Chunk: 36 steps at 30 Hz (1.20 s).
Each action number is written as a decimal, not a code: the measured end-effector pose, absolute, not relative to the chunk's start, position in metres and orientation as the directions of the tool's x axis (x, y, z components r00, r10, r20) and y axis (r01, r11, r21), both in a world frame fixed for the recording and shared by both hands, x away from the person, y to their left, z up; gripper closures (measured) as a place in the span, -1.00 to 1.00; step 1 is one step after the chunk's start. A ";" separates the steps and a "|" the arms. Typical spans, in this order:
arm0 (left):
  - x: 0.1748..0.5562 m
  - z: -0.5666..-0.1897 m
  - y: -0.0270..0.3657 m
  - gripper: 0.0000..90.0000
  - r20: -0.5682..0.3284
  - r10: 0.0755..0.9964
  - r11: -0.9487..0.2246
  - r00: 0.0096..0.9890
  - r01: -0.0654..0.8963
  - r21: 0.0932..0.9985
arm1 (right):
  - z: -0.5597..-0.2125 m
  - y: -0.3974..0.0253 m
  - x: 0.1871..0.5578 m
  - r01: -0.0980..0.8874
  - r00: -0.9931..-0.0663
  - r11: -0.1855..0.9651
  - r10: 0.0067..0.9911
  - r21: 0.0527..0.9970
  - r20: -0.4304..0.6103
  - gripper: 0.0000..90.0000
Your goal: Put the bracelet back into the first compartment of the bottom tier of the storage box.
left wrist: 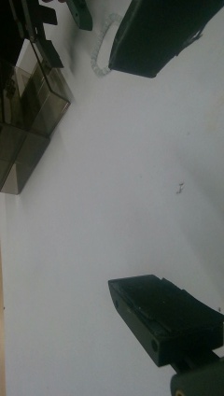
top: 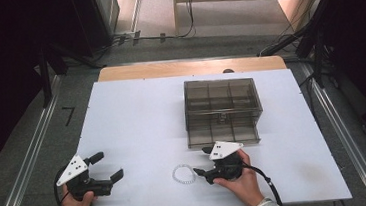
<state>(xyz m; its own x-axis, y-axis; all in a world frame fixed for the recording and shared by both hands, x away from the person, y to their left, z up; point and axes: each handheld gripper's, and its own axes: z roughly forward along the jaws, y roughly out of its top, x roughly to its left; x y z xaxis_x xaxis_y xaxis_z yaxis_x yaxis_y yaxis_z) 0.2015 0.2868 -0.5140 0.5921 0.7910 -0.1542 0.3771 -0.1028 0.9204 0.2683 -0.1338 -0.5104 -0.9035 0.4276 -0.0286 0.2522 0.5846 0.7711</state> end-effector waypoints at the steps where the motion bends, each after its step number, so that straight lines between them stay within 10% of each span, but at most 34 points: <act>1: 0.201 -0.514 0.287 -1.00 -0.154 0.791 -0.103 0.592 0.377 0.920 | -0.511 -0.133 0.269 0.243 -0.906 0.586 0.421 0.773 -0.034 -0.42; 36: 0.202 -0.514 0.287 -1.00 -0.156 0.789 -0.101 0.594 0.377 0.921 | -0.512 -0.109 0.270 0.232 -0.928 0.629 0.372 0.742 -0.026 0.08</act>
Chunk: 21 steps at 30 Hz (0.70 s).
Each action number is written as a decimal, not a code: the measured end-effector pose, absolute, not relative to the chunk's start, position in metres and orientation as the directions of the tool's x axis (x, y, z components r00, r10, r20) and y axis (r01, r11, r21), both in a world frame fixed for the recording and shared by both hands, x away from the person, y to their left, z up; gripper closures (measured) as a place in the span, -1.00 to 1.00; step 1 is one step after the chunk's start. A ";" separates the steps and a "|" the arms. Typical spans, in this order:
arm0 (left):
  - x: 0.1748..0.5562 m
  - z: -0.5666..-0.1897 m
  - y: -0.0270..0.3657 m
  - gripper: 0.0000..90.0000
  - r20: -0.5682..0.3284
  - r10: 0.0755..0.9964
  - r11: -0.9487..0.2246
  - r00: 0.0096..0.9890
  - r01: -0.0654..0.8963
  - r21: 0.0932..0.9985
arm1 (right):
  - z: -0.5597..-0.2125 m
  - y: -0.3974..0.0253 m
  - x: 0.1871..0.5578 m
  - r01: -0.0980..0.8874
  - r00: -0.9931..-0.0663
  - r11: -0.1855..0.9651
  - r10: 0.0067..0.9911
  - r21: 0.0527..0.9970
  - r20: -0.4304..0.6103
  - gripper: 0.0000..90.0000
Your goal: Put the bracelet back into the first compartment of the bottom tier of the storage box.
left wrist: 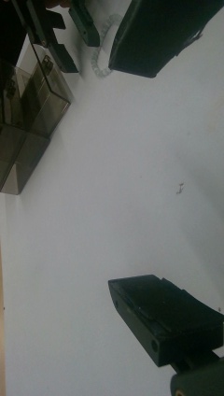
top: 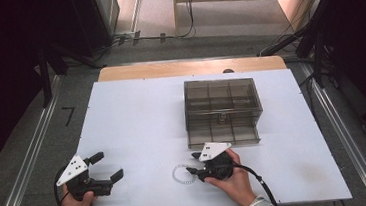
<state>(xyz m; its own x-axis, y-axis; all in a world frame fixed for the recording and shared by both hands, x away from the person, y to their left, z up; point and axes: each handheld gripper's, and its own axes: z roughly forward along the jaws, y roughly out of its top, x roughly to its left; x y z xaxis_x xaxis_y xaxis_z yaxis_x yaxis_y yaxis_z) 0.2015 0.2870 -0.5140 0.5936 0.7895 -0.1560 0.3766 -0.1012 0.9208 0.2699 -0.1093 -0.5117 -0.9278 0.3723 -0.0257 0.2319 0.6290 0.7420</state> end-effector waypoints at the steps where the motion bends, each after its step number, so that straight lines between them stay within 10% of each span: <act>1: 0.202 -0.514 0.287 -1.00 -0.156 0.789 -0.101 0.594 0.376 0.921 | -0.512 -0.108 0.270 0.233 -0.929 0.632 0.370 0.739 -0.024 0.12; 21: 0.202 -0.514 0.287 -1.00 -0.155 0.791 -0.102 0.592 0.378 0.920 | -0.513 -0.101 0.268 0.207 -0.939 0.657 0.341 0.725 -0.041 0.57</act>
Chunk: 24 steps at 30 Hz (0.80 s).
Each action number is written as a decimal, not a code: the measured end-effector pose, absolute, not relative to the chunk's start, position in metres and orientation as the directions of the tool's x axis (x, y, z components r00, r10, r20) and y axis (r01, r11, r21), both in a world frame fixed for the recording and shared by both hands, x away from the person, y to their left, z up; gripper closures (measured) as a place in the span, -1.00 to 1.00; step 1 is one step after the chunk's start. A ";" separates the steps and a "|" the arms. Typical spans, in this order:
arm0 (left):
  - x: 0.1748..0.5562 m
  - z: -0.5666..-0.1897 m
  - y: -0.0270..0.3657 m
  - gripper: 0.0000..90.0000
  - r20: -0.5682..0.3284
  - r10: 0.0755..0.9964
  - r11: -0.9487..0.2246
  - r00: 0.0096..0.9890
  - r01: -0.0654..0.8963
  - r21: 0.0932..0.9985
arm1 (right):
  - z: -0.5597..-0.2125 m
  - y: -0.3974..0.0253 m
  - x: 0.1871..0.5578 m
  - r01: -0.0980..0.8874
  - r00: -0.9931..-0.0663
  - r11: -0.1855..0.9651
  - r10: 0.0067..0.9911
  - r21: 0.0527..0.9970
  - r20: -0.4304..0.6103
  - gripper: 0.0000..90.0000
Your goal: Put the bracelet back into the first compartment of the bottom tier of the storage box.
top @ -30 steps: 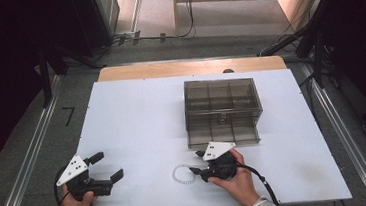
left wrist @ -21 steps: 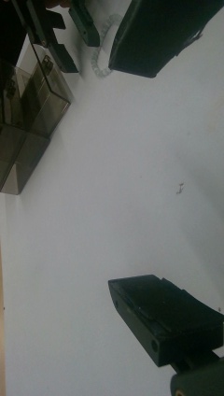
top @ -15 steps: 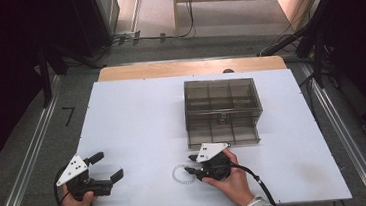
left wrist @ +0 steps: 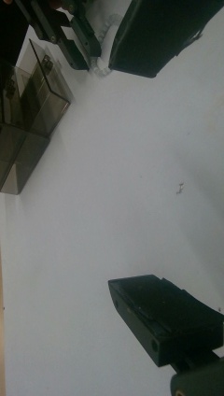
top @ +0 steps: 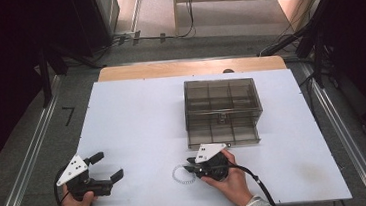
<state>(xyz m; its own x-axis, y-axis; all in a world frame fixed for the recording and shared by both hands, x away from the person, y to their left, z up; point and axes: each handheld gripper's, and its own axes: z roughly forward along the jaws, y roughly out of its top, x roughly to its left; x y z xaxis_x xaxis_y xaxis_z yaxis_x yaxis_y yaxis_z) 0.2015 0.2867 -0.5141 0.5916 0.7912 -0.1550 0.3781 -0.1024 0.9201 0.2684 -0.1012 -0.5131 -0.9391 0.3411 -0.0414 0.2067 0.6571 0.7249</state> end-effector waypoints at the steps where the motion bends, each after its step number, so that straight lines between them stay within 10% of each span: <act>1: 0.202 -0.514 0.287 -1.00 -0.155 0.791 -0.102 0.591 0.378 0.920 | -0.513 -0.101 0.268 0.199 -0.941 0.661 0.334 0.723 -0.046 0.61; 24: 0.201 -0.514 0.287 -1.00 -0.154 0.791 -0.103 0.592 0.377 0.920 | -0.513 -0.101 0.268 0.190 -0.951 0.664 0.308 0.723 -0.032 0.88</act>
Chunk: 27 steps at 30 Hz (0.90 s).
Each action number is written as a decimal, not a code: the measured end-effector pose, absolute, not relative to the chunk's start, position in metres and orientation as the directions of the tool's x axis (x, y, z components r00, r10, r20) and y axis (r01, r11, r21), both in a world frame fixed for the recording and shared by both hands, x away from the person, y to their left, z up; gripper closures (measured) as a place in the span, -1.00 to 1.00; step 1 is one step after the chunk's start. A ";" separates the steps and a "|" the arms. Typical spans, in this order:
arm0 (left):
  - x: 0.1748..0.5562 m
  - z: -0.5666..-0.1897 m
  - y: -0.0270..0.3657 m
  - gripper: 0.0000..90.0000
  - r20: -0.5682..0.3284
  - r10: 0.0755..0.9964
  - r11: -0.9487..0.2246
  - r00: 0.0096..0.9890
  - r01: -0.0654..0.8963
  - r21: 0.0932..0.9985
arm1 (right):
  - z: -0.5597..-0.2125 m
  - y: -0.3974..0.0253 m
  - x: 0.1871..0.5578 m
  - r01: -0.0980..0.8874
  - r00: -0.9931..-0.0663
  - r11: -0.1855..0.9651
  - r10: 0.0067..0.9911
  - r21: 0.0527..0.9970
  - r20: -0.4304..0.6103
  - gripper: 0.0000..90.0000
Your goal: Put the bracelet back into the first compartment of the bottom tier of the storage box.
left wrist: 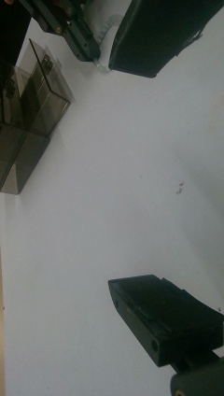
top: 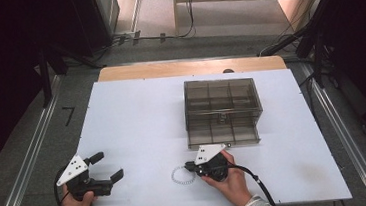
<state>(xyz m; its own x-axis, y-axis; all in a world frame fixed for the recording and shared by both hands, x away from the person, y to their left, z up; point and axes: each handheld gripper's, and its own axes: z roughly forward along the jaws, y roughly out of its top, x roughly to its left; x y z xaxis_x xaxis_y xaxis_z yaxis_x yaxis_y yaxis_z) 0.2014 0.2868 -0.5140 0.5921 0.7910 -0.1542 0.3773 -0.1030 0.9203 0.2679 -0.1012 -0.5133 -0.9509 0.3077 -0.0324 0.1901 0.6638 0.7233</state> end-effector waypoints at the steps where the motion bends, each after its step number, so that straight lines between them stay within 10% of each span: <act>1: 0.201 -0.514 0.287 -1.00 -0.154 0.791 -0.103 0.592 0.377 0.920 | -0.513 -0.101 0.269 0.186 -0.951 0.662 0.306 0.726 -0.036 0.89; 27: 0.201 -0.514 0.287 -1.00 -0.156 0.789 -0.102 0.594 0.377 0.920 | -0.510 -0.108 0.270 0.201 -0.949 0.620 0.316 0.758 -0.007 0.89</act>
<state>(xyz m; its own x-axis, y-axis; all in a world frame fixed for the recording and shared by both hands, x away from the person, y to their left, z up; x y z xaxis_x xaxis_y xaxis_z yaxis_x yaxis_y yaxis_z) 0.2013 0.2872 -0.5139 0.5937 0.7894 -0.1561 0.3773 -0.1018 0.9205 0.2705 -0.1083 -0.5096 -0.9486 0.3164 -0.0073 0.2011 0.6205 0.7580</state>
